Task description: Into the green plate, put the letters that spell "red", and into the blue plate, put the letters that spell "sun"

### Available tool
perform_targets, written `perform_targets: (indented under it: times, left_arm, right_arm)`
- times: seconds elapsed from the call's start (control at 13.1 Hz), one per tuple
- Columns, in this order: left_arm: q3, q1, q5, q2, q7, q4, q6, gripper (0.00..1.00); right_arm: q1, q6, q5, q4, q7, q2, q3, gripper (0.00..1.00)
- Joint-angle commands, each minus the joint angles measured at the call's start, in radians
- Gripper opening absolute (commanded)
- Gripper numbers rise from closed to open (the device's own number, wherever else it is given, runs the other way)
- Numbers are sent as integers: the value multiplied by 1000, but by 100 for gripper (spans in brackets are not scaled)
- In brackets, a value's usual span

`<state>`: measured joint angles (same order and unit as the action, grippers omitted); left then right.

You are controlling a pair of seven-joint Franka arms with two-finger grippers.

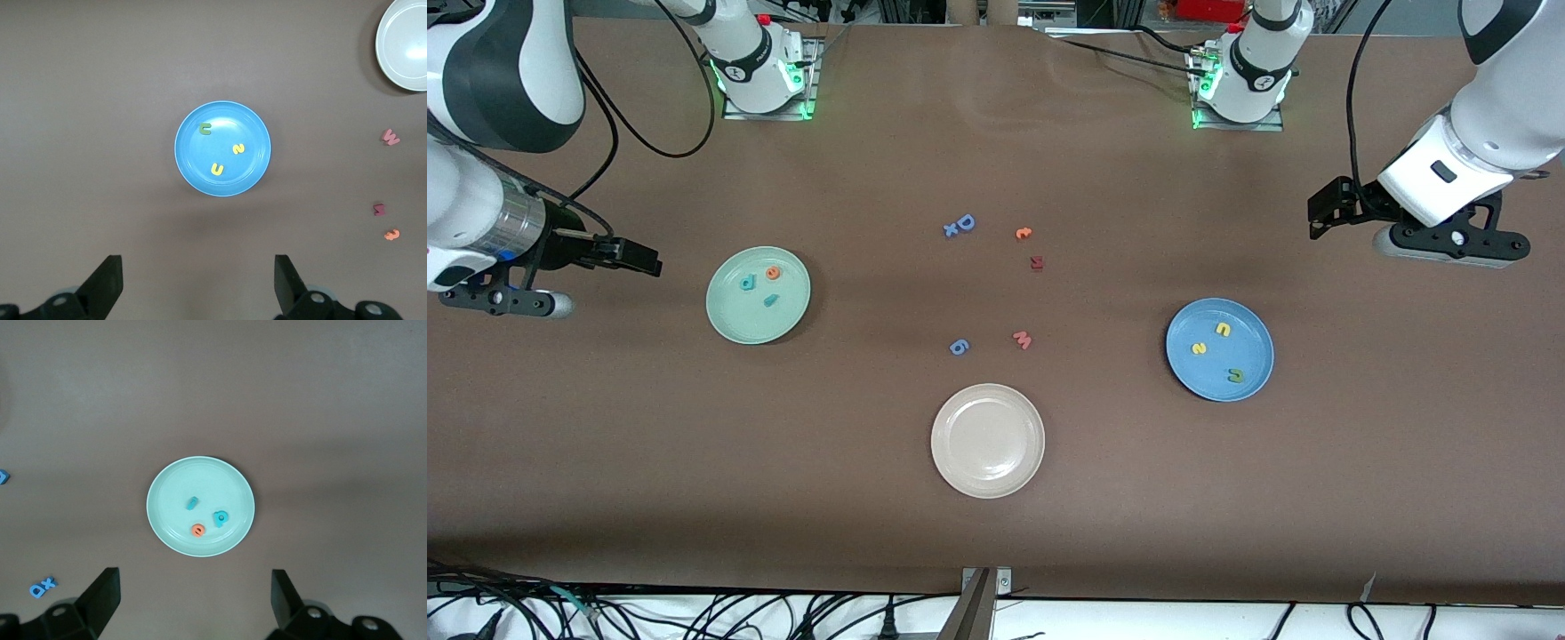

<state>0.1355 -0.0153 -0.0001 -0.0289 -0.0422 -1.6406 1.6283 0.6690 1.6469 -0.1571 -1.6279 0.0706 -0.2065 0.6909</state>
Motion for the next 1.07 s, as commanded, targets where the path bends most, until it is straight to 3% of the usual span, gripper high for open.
perform_targets:
  times: [0.0, 0.08, 0.15, 0.31, 0.61, 0.69, 0.99]
  left_arm:
    - [-33, -15, -29, 63, 41, -88, 53, 100]
    - [-40, -17, -31, 72, 42, -96, 54, 100]
    - [-46, -20, -31, 79, 42, -106, 56, 100]
    - [-56, -23, -29, 83, 44, -107, 58, 100]
    - [-74, -29, -29, 81, 45, -107, 56, 100]
    - [-74, -29, -23, 81, 47, -107, 56, 100]
    - [-91, -31, -18, 81, 96, -107, 56, 100]
  right_arm:
    - [-31, -19, 28, 11, 5, -2, -23, 100]
    - [-116, -19, 30, 13, 5, -1, -119, 100]
    - [-246, -18, 40, 13, 14, 5, -264, 99]
    - [-432, -6, 123, 13, 52, 35, -487, 99]
    - [-702, 46, 178, -15, 61, 64, -778, 99]
    - [-726, 54, 201, -17, 61, 65, -816, 99]
    - [-764, 60, 211, -21, 60, 78, -860, 100]
